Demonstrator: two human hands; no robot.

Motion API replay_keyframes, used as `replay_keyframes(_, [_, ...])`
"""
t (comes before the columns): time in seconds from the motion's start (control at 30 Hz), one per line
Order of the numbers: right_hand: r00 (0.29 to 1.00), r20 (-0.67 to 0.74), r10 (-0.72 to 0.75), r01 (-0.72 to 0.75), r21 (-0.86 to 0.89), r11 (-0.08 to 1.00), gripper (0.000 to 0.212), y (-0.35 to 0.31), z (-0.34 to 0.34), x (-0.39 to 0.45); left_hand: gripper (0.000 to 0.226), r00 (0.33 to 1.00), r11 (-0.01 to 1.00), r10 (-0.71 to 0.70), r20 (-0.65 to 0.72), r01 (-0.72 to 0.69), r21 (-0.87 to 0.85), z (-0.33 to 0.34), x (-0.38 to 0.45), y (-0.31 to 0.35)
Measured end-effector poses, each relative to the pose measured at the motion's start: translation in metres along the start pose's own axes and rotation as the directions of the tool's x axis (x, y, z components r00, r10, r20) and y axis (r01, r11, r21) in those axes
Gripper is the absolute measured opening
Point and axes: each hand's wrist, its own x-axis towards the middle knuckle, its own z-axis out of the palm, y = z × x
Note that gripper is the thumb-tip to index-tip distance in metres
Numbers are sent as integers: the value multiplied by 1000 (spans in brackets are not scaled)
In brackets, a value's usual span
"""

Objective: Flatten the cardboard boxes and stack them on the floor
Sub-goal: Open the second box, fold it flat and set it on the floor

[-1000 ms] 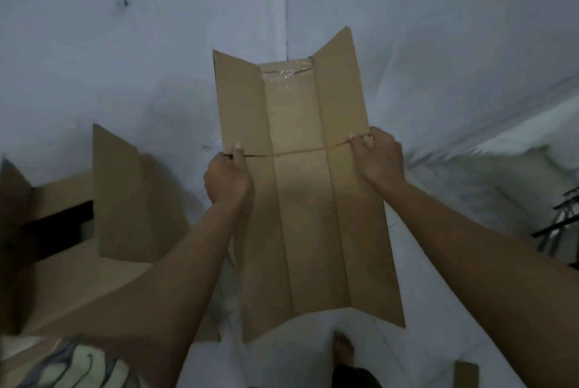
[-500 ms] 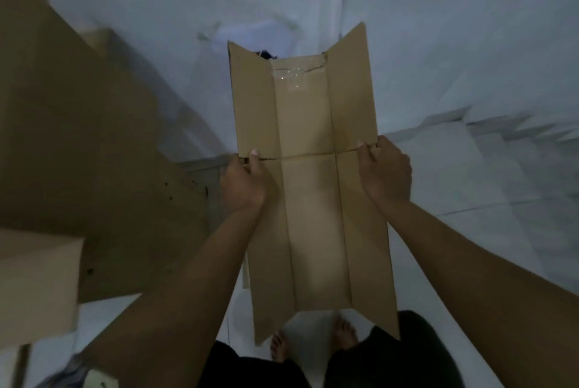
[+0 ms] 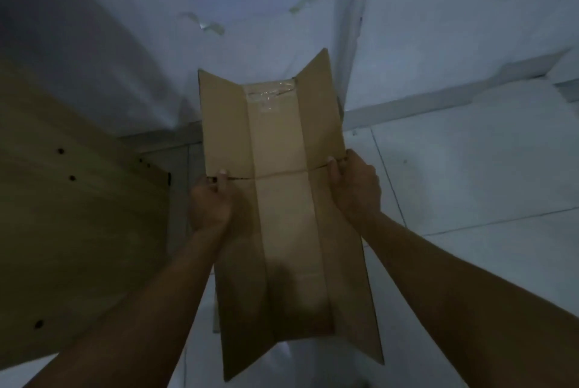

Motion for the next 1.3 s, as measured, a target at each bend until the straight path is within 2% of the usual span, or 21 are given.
replay_keyframes(0.13, [1000,14,-22,23,-22,999,32,25,53,21,49,999,999,-7,-34,9,50,41,27,-46])
replay_keyframes(0.3, [998,38,-47,50,-64,997,31,47,95,48,42,999,998,24,-25,-23,51,73,56,-78])
replay_keyframes(0.57, [995,78,-58,72,-188,980,36,78,146,78,37,994,995,37,-99,-27,94,115,100,-132])
replay_keyframes(0.67, [992,72,-100,112,-179,977,48,90,149,82,38,990,989,30,-137,-10,145,122,102,-144])
replay_keyframes(0.73, [983,72,-167,181,-275,944,60,94,153,82,40,984,976,99,-145,-67,209,127,101,-151])
replay_keyframes(0.83, [969,76,-234,240,-499,833,65,100,171,75,55,971,935,219,-95,-181,305,137,98,-160])
replay_keyframes(0.9, [967,91,-238,249,-538,805,67,106,187,68,60,934,851,357,9,-329,409,145,95,-165])
replay_keyframes(0.97, [959,122,-255,280,-534,798,66,111,199,61,61,901,773,403,161,-429,467,154,91,-170])
replay_keyframes(1.03, [949,171,-263,314,-517,796,66,114,207,58,64,893,772,385,232,-449,450,161,90,-176])
replay_keyframes(1.2, [949,133,-285,314,-465,828,68,117,215,61,69,902,780,398,168,-429,455,168,93,-180])
replay_keyframes(1.3, [951,153,-269,310,-479,821,66,111,207,59,70,903,757,357,237,-429,493,154,90,-168])
